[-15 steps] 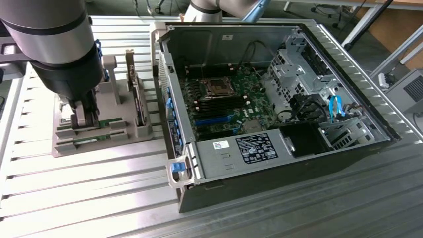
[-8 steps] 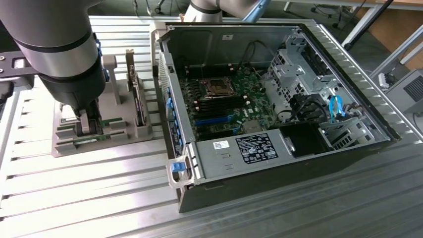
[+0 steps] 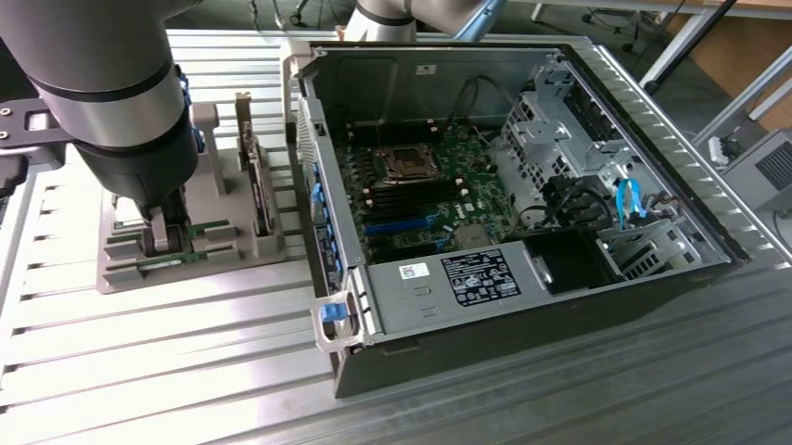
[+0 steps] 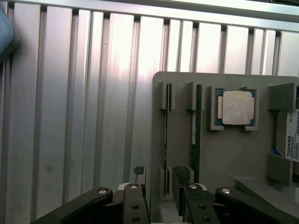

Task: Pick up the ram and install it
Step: 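Pick up the ram and move it above insertion slot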

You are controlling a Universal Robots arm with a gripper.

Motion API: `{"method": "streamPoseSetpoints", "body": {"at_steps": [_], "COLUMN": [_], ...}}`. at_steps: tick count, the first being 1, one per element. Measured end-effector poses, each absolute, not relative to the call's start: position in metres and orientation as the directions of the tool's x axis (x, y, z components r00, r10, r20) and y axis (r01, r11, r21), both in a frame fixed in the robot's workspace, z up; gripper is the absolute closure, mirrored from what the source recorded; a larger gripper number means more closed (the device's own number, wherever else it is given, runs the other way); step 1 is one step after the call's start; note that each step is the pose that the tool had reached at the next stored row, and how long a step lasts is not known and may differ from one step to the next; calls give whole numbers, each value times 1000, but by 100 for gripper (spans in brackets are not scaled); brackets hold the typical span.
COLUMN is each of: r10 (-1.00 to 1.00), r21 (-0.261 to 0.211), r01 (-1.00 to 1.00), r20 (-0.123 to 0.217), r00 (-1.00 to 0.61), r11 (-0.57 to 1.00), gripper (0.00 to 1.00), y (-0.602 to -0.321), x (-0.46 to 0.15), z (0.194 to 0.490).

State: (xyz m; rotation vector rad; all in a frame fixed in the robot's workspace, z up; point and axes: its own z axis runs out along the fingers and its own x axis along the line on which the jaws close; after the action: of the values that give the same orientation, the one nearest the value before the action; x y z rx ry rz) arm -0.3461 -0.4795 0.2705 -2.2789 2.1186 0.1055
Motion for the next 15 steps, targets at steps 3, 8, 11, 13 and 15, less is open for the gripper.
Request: {"method": "streamPoseSetpoints", "body": {"at_steps": [3,8,11,13,15], "r10": [-995,-995,-995,-995,-995], "r21": [25,25,25,25,25], "r01": [-997,-997,-997,-997,-997], "r20": [-69,-69,-69,-69,-69], "r00": [72,72,72,72,72], "r11": [-74,-74,-74,-74,-74], "gripper": [65,65,65,65,65], "y": [-480,-480,-480,-480,-480], "x": [-346,-346,-346,-347,-347], "z": [268,266,265,264,262]}}
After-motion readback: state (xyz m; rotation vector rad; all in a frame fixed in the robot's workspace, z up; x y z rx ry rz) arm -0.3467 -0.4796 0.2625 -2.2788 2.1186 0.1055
